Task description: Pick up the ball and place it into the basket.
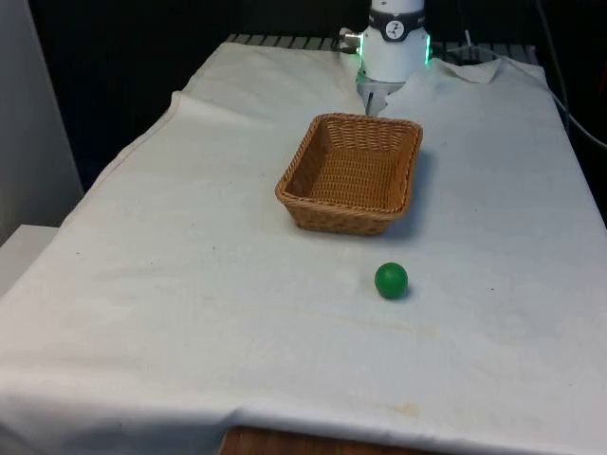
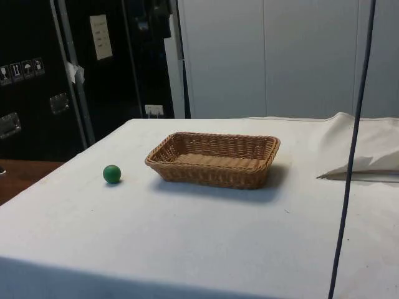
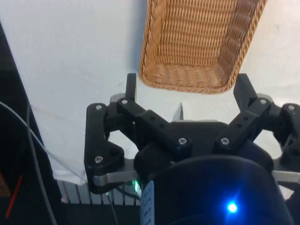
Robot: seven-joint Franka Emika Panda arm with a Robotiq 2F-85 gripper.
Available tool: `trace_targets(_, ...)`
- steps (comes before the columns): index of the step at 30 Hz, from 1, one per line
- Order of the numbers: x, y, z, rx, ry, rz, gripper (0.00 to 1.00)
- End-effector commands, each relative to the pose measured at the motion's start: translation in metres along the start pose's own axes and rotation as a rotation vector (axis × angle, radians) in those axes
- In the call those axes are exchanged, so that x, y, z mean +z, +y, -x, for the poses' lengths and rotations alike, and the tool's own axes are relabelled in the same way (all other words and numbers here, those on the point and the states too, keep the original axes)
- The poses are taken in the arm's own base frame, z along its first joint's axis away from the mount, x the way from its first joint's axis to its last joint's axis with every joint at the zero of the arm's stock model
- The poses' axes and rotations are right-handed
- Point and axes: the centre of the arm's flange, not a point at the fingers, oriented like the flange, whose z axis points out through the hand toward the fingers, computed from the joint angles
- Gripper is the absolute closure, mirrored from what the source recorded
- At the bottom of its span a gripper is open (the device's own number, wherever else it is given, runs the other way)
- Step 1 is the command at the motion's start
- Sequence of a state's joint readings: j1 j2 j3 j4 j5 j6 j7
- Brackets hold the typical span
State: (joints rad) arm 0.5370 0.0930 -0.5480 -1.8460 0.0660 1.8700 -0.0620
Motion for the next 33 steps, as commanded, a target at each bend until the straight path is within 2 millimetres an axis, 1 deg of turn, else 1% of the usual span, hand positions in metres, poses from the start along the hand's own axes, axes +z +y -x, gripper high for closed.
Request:
trace_targets(1, 0.002, -0.002, -0.005, 0.001, 0.003, -0.004, 0.0)
trace_targets(4, 0.004, -0.005, -0.012, 0.002, 0.012, -0.004, 0.0)
trace_targets(7, 0.009, -0.008, -0.025, 0.006, 0.018, -0.002, 0.0)
trace_targets(8, 0.007, -0.007, -0.021, 0.006, 0.019, 0.006, 0.0)
trace_targets(9, 0.01, -0.009, -0.028, 0.007, 0.018, -0.001, 0.0)
trace_targets(15, 0.019, -0.016, -0.049, 0.011, 0.027, 0.003, 0.0)
trace_targets(16, 0.023, -0.017, -0.056, 0.014, 0.03, 0.003, 0.0)
trace_targets(17, 0.025, -0.018, -0.059, 0.014, 0.032, 0.003, 0.0)
trace_targets(18, 0.023, -0.018, -0.057, 0.014, 0.032, 0.012, 0.0)
trace_targets(24, 0.037, -0.022, -0.081, 0.019, 0.051, 0.0, 0.0)
trace_targets(25, 0.037, -0.022, -0.081, 0.019, 0.051, 0.0, 0.0)
trace_targets(28, 0.043, -0.025, -0.092, 0.02, 0.071, -0.004, 0.0)
trace_targets(29, 0.043, -0.024, -0.091, 0.022, 0.069, 0.006, 0.0)
trace_targets(33, 0.05, -0.027, -0.101, 0.021, 0.091, -0.006, 0.0)
